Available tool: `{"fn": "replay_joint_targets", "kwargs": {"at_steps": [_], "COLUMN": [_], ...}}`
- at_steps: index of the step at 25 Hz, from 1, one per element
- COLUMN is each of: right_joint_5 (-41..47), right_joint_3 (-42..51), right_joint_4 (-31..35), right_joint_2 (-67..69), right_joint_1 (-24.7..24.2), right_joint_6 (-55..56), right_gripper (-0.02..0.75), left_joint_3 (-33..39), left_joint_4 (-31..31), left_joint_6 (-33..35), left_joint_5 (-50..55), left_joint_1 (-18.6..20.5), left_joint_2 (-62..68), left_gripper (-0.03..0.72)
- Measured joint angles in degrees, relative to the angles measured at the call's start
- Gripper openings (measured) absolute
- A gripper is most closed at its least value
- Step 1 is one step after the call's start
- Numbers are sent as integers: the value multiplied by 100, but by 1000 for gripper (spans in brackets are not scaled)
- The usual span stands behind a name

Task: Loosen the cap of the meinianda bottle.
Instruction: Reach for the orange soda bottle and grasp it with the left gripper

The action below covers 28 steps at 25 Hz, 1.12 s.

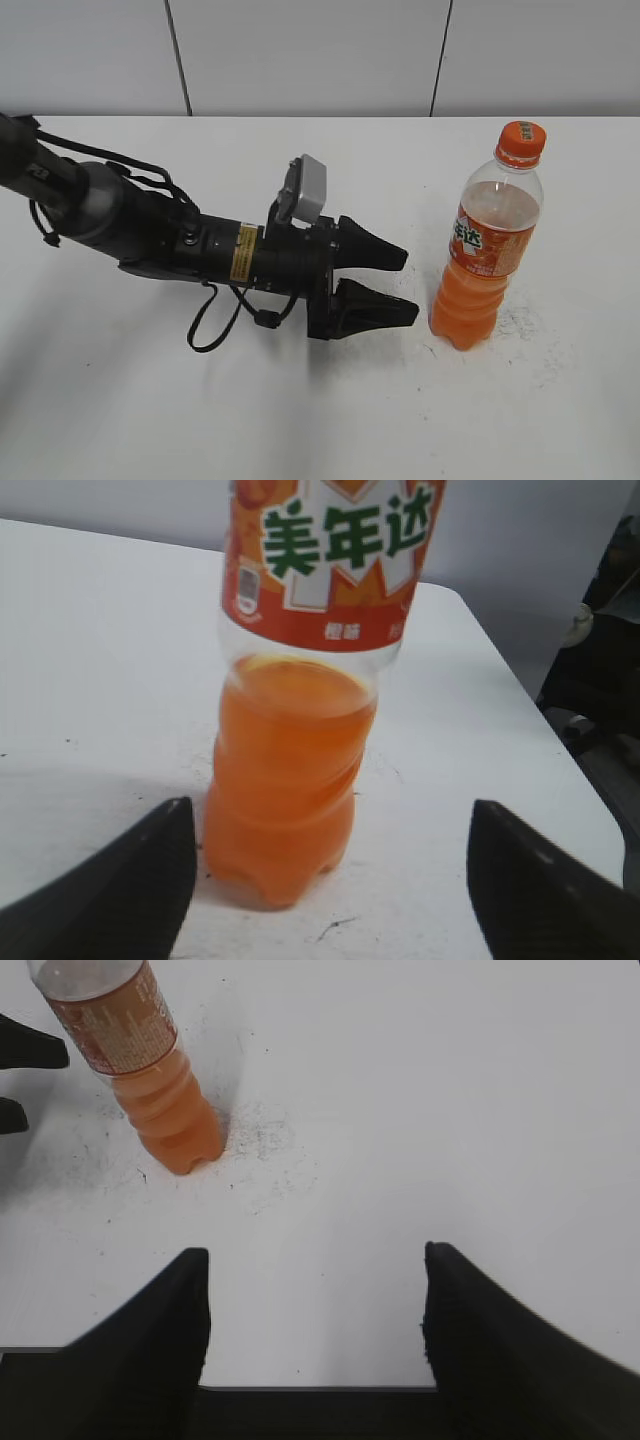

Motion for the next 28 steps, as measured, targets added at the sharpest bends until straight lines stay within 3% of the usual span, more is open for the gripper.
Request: {"fn": "replay_joint_targets", "kwargs": {"at_steps": [14, 28], "right_joint_5": [0, 0], "right_joint_3": [0, 0], "right_joint_4": [0, 0], "right_joint_2": [0, 0], "right_joint_1": [0, 0], "right_joint_6": [0, 0], "right_gripper": [493, 493], "left_joint_3": [-1226, -1494], "left_joint_4": [313, 146], "left_joint_6": [-475, -511], "left_joint_5": [55, 659], "left_joint_1": [-164, -572], "left_joint_2": [800, 807], "left_gripper": [664, 664]}}
